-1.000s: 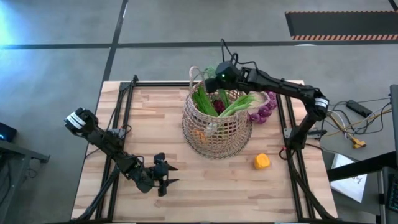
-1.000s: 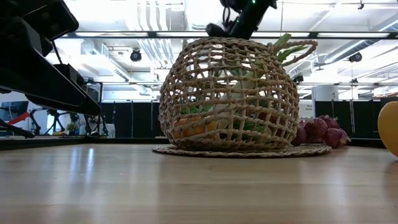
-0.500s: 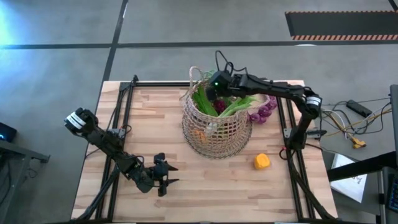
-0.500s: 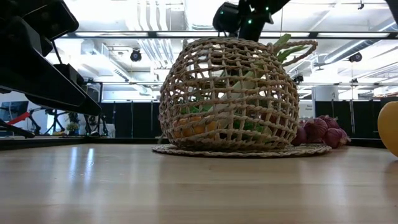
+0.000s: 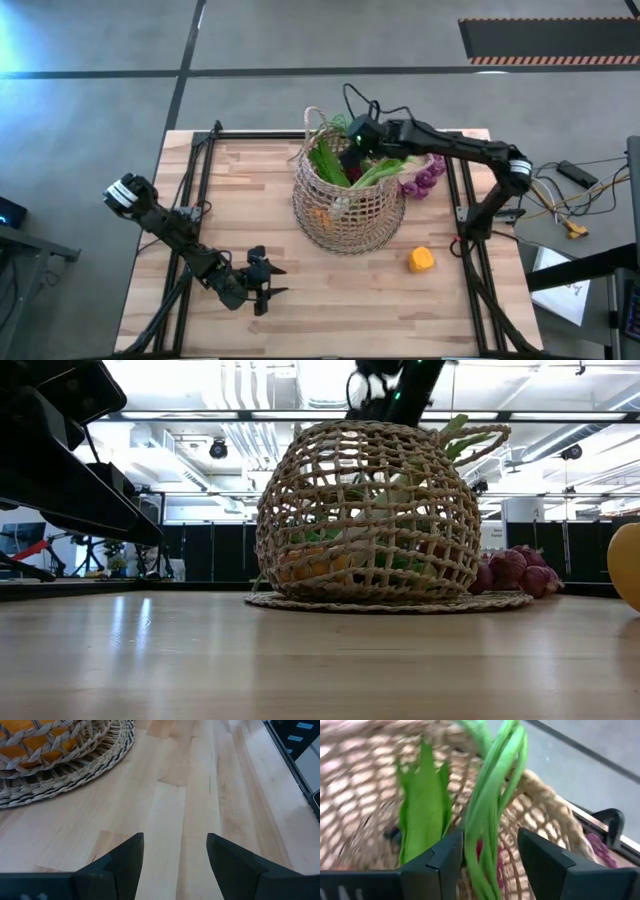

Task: Build produce basket
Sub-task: Put the yellow bell pepper into the basket

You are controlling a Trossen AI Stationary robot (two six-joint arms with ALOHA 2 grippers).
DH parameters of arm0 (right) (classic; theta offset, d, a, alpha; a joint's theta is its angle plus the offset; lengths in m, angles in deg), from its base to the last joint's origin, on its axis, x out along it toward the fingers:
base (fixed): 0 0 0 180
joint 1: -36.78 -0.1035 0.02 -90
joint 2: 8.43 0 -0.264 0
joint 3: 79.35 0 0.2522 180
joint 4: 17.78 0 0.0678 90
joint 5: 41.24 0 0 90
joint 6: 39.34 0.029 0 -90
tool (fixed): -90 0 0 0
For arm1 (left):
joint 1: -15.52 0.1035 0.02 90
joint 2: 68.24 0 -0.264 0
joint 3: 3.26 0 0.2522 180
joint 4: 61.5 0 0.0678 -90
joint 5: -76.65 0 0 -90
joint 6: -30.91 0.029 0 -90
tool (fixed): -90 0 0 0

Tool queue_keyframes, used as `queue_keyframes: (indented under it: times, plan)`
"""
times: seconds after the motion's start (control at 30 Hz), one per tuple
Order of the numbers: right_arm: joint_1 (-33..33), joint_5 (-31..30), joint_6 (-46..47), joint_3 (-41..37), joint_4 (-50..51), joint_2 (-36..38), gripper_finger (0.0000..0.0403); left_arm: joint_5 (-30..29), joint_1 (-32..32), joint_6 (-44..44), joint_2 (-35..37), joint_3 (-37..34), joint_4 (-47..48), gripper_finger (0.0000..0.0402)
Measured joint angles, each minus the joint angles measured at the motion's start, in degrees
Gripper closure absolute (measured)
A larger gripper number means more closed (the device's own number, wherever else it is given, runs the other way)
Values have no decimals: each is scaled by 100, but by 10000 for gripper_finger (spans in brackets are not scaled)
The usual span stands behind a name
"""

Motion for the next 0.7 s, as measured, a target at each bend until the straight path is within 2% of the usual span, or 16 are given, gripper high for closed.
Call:
queue_keyframes:
  times: [0.1,0.27,0.37,0.57,0.7]
  plan:
    - [-593,-362,-196,-66,238,264,220,0,0,-7,0,0,0,201]
    - [-2146,-2016,-218,-103,413,549,233,2,1,-13,0,0,-2,201]
    - [-3202,-2681,-170,-103,409,623,243,0,0,-13,0,0,-7,201]
    - [-5031,-2866,309,-116,451,567,262,1,0,-13,0,0,-27,201]
    - [-6011,-2813,1525,-217,779,429,273,2,0,-11,0,0,-26,201]
